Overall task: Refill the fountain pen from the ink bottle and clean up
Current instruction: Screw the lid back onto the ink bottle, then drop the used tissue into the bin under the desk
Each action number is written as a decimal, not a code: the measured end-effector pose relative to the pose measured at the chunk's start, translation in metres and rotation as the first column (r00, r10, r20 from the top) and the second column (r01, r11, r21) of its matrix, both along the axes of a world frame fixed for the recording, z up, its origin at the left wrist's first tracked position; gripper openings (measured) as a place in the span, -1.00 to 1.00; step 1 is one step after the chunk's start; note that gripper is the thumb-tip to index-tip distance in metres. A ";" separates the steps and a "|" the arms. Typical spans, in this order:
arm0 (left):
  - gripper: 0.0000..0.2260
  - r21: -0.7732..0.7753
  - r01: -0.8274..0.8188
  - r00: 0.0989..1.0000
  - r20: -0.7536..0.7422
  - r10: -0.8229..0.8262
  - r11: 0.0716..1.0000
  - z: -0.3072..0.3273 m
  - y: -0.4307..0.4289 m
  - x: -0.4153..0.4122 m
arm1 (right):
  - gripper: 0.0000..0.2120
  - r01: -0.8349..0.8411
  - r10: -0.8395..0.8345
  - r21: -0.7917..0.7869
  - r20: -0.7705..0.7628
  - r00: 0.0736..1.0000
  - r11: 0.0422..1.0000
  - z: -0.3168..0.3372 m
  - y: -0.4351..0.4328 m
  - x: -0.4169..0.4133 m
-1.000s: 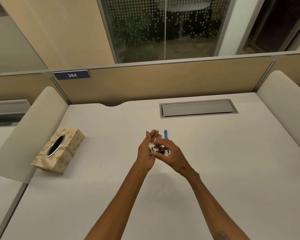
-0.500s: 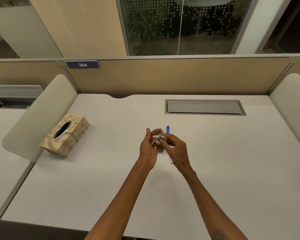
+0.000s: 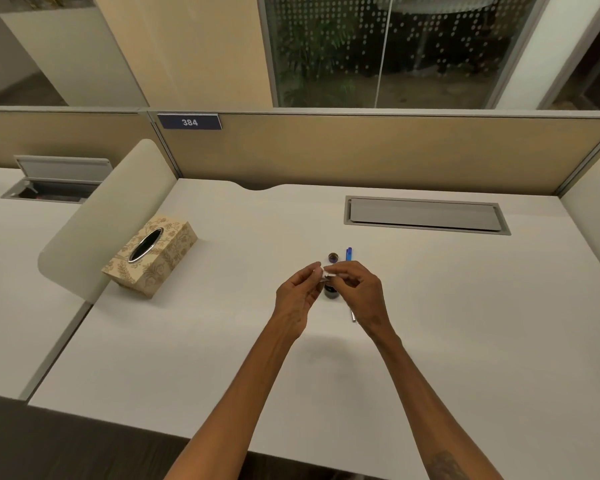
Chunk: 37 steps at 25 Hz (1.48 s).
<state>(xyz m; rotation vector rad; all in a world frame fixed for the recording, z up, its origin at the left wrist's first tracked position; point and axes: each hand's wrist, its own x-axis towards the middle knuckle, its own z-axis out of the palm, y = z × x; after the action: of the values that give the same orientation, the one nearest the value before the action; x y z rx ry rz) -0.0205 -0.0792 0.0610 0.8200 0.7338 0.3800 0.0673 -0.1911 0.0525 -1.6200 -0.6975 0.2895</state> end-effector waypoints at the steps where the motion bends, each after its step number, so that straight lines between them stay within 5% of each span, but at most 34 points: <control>1: -0.82 -0.010 -0.017 1.000 0.009 0.017 1.000 0.000 0.003 -0.005 | -0.80 -0.035 0.035 0.009 -0.024 0.999 0.999 0.001 0.002 -0.005; 10: -0.78 0.004 -0.098 0.994 0.054 0.097 0.995 -0.003 0.033 -0.086 | -0.76 -0.129 0.155 0.093 -0.366 0.918 0.987 0.004 0.036 -0.072; 18: -0.77 -0.101 -0.208 0.978 0.008 0.210 0.973 -0.017 0.058 -0.196 | -0.80 -0.182 0.180 0.043 -0.481 0.858 0.982 -0.009 0.071 -0.166; 23: -0.80 -0.113 -0.374 0.918 -0.185 0.350 0.921 -0.048 0.063 -0.280 | -0.83 -0.288 0.207 -0.110 -0.462 0.862 0.951 -0.039 0.085 -0.235; 30: -0.79 -0.103 -0.557 0.782 -0.401 0.478 0.824 -0.092 0.056 -0.407 | -0.79 -0.452 0.352 -0.446 -0.292 0.889 0.773 -0.082 0.094 -0.338; 37: -0.74 -0.045 -0.626 0.646 -0.589 0.486 0.779 -0.127 0.033 -0.506 | -0.80 -0.491 0.519 -0.741 -0.226 0.824 0.458 -0.127 0.077 -0.397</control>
<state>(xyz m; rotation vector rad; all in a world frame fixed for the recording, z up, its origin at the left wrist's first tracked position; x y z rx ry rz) -0.5266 -0.0466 -0.0657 0.4313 1.5748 0.6070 -0.3292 -0.1146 -0.0745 -2.2017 -1.1935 1.1582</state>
